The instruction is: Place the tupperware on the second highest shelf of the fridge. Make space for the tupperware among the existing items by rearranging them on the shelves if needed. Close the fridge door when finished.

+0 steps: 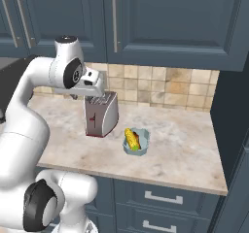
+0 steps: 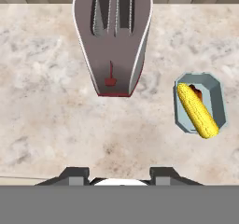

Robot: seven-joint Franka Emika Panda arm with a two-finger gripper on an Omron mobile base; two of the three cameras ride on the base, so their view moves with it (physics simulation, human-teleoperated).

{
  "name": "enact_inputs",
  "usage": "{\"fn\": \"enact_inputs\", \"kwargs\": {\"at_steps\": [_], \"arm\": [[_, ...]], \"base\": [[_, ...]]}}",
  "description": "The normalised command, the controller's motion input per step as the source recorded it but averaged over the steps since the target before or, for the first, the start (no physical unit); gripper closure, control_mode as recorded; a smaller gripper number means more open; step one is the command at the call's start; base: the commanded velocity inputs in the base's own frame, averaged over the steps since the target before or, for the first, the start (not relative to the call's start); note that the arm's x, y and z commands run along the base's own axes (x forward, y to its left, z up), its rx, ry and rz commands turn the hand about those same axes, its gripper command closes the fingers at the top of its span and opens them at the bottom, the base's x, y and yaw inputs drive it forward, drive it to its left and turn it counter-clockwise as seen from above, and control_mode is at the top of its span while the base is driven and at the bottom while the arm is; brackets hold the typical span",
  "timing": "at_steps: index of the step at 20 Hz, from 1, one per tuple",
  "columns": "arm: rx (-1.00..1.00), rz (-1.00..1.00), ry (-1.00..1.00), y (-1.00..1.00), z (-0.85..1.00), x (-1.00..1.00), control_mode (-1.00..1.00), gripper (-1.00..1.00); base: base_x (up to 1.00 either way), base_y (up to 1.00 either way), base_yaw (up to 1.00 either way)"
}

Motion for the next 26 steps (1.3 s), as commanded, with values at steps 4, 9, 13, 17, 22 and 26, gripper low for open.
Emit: {"fn": "enact_inputs", "kwargs": {"at_steps": [4,9,13,17,22,26], "arm": [[0.03,-0.05,0.00,-0.24,-0.07,-0.19,-1.00,-1.00],[0.19,-0.36,0.08,-1.00,-0.70,-0.46,-1.00,-1.00],[0.15,-0.45,0.08,-1.00,-1.00,-0.10,-1.00,-1.00],[0.13,-0.47,0.08,-1.00,-0.96,0.03,-1.00,-1.00],[0.12,-0.32,0.04,-0.63,-0.67,0.40,-1.00,-1.00],[0.00,0.00,0.00,-0.12,-0.36,0.52,-1.00,-1.00]], "base": [[0.00,0.00,0.00],[0.00,0.00,0.00],[0.00,0.00,0.00],[0.00,0.00,0.00],[0.00,0.00,0.00],[0.00,0.00,0.00]]}}
